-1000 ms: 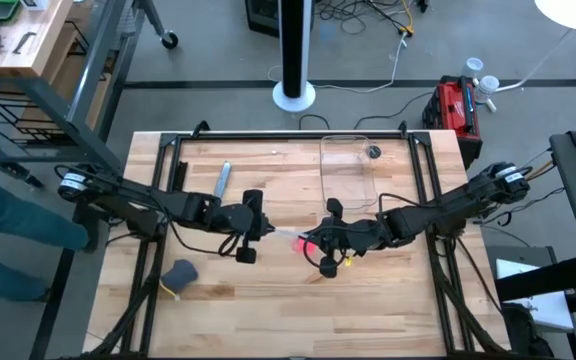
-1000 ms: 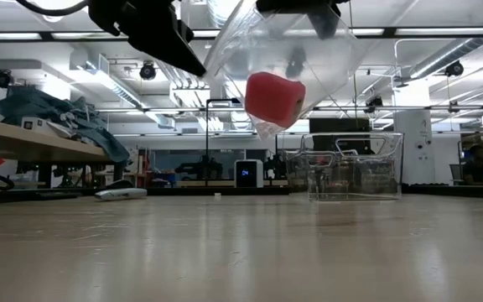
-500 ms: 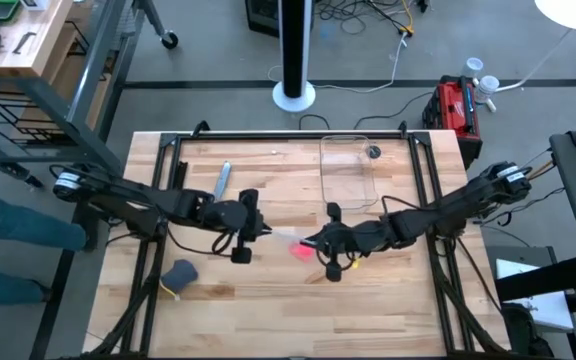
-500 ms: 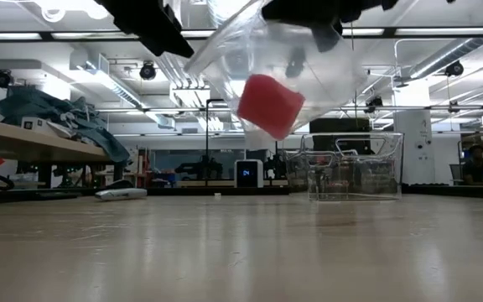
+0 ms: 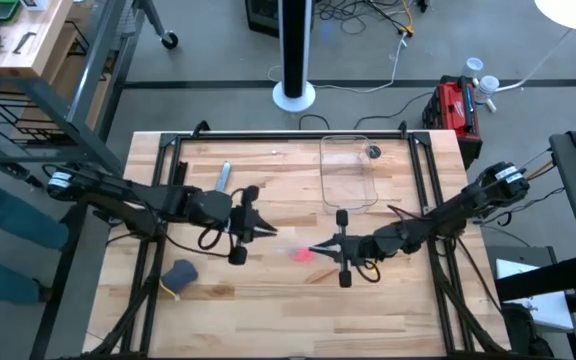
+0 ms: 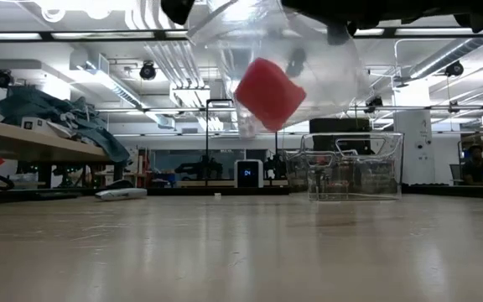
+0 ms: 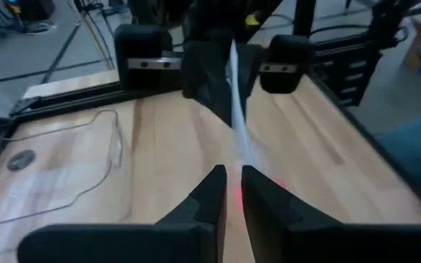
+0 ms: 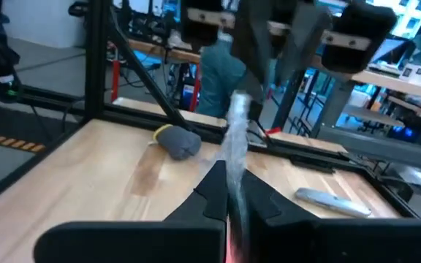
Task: Roll bandage
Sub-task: Close the transparent zip bag
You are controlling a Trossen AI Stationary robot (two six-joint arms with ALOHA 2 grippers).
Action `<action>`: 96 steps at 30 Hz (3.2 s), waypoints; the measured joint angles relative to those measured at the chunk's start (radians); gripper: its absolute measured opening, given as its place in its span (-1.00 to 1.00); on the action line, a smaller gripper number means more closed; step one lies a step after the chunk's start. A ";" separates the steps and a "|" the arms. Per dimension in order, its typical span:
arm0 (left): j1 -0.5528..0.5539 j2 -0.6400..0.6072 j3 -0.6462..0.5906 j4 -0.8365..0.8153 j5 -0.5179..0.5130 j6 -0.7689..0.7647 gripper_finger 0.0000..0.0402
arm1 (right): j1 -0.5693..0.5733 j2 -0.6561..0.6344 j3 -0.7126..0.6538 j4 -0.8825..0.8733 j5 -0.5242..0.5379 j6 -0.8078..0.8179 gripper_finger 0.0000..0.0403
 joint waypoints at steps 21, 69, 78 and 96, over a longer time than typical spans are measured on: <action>0.010 0.169 0.011 0.277 -0.122 0.150 -0.44 | -0.017 0.000 0.002 -0.118 0.203 0.188 -1.00; 0.067 0.353 0.011 0.559 0.076 0.135 -0.94 | -0.024 0.000 0.003 -0.118 0.203 0.210 -1.00; 0.073 0.353 0.011 0.561 0.071 0.130 -0.99 | -0.025 0.000 0.003 -0.118 0.203 0.218 -1.00; 0.073 0.333 0.011 0.545 0.063 0.142 -0.94 | 0.000 0.000 0.003 -0.088 0.187 0.069 -1.00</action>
